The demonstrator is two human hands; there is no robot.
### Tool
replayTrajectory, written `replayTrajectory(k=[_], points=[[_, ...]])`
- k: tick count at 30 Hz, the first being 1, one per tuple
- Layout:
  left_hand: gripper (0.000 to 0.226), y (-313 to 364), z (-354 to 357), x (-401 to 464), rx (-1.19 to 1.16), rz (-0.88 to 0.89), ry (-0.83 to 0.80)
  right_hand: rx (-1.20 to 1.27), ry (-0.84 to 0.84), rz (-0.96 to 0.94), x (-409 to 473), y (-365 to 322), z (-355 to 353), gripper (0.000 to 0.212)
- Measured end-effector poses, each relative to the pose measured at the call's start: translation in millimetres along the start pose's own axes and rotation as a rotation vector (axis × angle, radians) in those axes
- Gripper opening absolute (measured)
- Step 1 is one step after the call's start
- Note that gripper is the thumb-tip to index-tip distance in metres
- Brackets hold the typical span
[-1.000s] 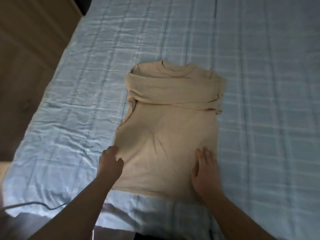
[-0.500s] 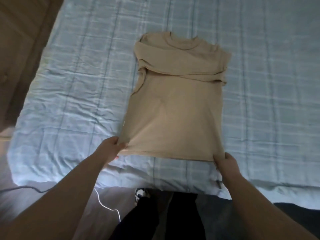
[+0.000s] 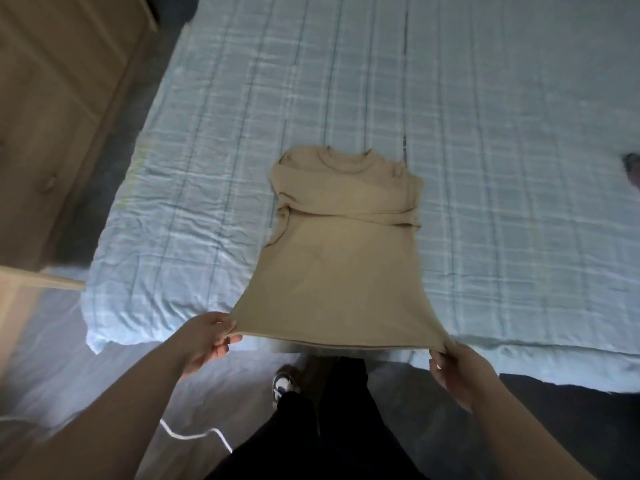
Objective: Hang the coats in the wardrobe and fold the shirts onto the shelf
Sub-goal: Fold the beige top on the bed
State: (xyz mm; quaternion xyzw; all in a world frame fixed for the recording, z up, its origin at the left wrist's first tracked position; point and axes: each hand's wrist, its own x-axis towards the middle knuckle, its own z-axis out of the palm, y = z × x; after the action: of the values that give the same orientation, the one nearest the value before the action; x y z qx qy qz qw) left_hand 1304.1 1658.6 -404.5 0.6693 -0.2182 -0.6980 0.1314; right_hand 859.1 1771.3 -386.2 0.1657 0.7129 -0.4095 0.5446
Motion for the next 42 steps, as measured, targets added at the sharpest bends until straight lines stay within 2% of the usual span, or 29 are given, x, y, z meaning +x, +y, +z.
replayTrajectory(k=[3, 8, 11, 16, 26, 30, 32, 34, 35, 37, 39, 40, 42], points=[[0.023, 23, 9, -8, -0.116, 0.065, 0.011, -0.062, -0.023, -0.118, -6, -22, 7, 0.009], [0.019, 95, 32, 9, -0.331, 0.232, 0.005, 0.016, -0.071, -0.304, 1, -88, 57, 0.024], [0.008, 141, 43, 33, -0.491, 0.266, 0.023, 0.053, -0.135, -0.321, 16, -135, 93, 0.017], [0.012, 217, 70, 70, -0.663, 0.231, 0.035, 0.064, -0.157, -0.311, 53, -208, 150, 0.014], [0.015, 324, 100, 228, -0.704, 0.229, 0.081, 0.094, -0.157, -0.299, 194, -296, 264, 0.011], [0.012, 336, 113, 284, -0.618, 0.262, 0.065, 0.096, -0.156, -0.355, 246, -305, 296, 0.02], [0.012, 332, 122, 307, -0.57, 0.295, 0.151, 0.024, -0.157, -0.421, 261, -300, 305, 0.033], [0.038, 318, 129, 327, -0.422, 0.436, 0.287, -0.111, -0.117, -0.551, 272, -286, 307, 0.047], [0.048, 308, 132, 332, -0.246, 0.55, 0.347, -0.257, -0.071, -0.676, 272, -278, 305, 0.047], [0.054, 286, 138, 333, 0.277, 0.791, 0.418, -0.662, 0.013, -0.986, 271, -259, 297, 0.045], [0.051, 266, 144, 332, 0.884, 0.989, 0.491, -1.059, 0.043, -1.278, 268, -242, 289, 0.047], [0.05, 259, 147, 333, 1.122, 1.029, 0.519, -1.24, 0.056, -1.367, 271, -235, 286, 0.05], [0.057, 245, 152, 337, 1.408, 0.922, 0.548, -1.511, 0.127, -1.354, 281, -221, 281, 0.055]])
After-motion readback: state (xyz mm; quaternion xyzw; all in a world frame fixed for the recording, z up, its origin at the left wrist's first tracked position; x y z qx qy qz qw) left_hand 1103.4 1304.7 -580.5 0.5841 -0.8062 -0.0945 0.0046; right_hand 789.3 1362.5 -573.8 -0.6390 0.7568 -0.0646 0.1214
